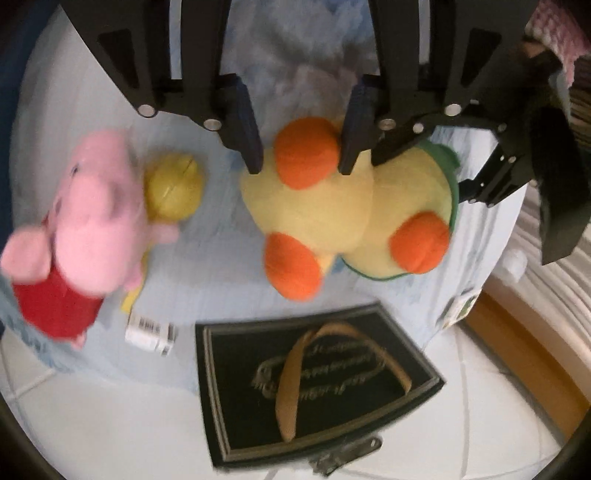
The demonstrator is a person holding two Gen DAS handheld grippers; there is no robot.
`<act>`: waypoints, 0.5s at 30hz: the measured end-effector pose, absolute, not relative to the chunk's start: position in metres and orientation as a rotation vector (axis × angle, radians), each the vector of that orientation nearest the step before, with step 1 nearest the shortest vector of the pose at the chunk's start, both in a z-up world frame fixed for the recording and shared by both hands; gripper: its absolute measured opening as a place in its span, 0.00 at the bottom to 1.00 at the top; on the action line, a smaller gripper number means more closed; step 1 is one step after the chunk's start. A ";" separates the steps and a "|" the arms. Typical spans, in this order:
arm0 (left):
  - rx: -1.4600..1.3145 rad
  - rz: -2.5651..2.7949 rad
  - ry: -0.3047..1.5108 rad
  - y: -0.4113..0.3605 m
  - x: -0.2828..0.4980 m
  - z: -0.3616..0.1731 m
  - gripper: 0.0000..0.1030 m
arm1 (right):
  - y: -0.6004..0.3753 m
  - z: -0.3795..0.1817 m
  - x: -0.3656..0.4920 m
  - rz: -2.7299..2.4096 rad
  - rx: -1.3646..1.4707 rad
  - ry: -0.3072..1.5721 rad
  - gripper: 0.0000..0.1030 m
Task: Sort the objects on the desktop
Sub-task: 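Grasp the yellow duck in the green hood with the left tool while the right tool grips its orange foot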
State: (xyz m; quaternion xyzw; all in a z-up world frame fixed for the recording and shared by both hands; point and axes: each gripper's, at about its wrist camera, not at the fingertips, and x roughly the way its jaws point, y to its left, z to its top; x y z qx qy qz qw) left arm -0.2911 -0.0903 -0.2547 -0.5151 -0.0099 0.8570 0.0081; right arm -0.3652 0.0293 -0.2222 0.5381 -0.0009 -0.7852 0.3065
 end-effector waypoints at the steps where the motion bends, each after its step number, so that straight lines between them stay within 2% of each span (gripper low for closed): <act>1: -1.616 2.673 -0.037 -0.094 -0.288 -0.257 0.82 | 0.028 -0.227 -0.362 -2.065 1.437 -0.005 0.46; 4: -1.594 2.688 -0.036 -0.095 -0.284 -0.257 0.80 | 0.022 -0.231 -0.355 -2.100 1.407 -0.001 0.43; 5: -1.573 2.706 -0.024 -0.094 -0.282 -0.255 0.79 | 0.019 -0.230 -0.352 -2.124 1.378 0.021 0.29; 9: -1.495 2.761 -0.008 -0.084 -0.276 -0.241 0.76 | 0.007 -0.217 -0.339 -2.180 1.301 0.143 0.28; 15: -1.323 2.859 -0.002 -0.075 -0.240 -0.188 0.76 | 0.018 -0.172 -0.305 -2.236 1.180 0.159 0.28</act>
